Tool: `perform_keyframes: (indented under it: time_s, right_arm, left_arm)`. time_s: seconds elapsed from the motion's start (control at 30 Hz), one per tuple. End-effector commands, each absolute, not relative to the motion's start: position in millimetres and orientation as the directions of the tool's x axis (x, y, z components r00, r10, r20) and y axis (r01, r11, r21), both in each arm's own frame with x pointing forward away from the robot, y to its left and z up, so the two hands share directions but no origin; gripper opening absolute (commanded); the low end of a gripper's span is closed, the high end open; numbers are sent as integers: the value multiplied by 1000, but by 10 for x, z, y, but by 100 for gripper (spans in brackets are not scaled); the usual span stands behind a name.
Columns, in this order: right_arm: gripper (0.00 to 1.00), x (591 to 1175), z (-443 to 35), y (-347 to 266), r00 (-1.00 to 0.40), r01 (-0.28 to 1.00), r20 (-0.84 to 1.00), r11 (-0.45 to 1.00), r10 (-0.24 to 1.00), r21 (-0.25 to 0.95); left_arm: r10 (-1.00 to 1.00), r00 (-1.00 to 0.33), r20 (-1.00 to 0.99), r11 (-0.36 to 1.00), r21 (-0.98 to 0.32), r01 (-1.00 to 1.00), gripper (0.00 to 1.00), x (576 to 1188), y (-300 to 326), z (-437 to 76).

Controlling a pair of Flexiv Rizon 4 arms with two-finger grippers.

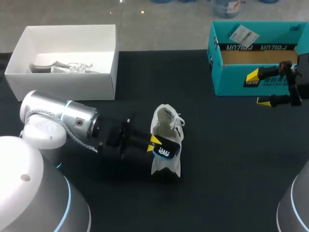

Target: Take the shoe out of the shoebox, open the shoe tongue, remove and reinsert the insole, then place the shoe into the shoebox

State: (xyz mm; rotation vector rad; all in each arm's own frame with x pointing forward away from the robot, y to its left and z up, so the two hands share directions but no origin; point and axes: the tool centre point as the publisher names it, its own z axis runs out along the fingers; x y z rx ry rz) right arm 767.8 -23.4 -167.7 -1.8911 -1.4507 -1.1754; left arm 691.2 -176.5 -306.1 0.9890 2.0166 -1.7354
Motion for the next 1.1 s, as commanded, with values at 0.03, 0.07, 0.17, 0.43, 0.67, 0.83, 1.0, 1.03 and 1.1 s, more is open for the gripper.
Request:
perform_keyframes:
  time_s: [0.03, 0.07, 0.17, 0.43, 0.67, 0.83, 1.0, 1.03, 1.1]
  right_arm:
    - [100, 7675, -1677, -223, 73, 938, 845, -325, 530, 123]
    - [100, 7675, -1677, -223, 73, 938, 845, -325, 530, 123]
    - [100, 7675, -1677, -223, 73, 938, 845, -325, 530, 123]
    - [100, 7675, -1677, -223, 73, 938, 845, -325, 530, 123]
    - [100, 7675, -1677, -223, 73, 938, 845, -325, 530, 123]
    - [100, 7675, -1677, -223, 73, 938, 845, -325, 530, 123]
    - [100, 7675, -1677, -223, 73, 938, 845, -325, 530, 123]
    - [100, 7675, -1677, -223, 73, 938, 845, -325, 530, 123]
    - [100, 7675, -1677, -223, 73, 938, 845, -325, 530, 123]
  left_arm:
    - [310, -710, -632, 45, -736, 675, 0, 6954, -1808, -3119]
    - [311, -708, -634, 50, -733, 679, 0, 6970, -1815, -3138]
    - [309, -698, -646, 66, -717, 694, 0, 7015, -1844, -3185]
    - [290, -696, -657, 121, -696, 707, 0, 7167, -1937, -3324]
    - [255, -711, -655, 180, -690, 701, 0, 7339, -1978, -3431]
    - [262, -713, -651, 200, -686, 700, 0, 7391, -2006, -3481]
    - [248, -716, -653, 175, -696, 696, 73, 7328, -1912, -3312]
    - [244, -714, -656, 167, -697, 697, 69, 7311, -1886, -3276]
    - [236, -711, -663, 152, -697, 701, 60, 7272, -1832, -3206]
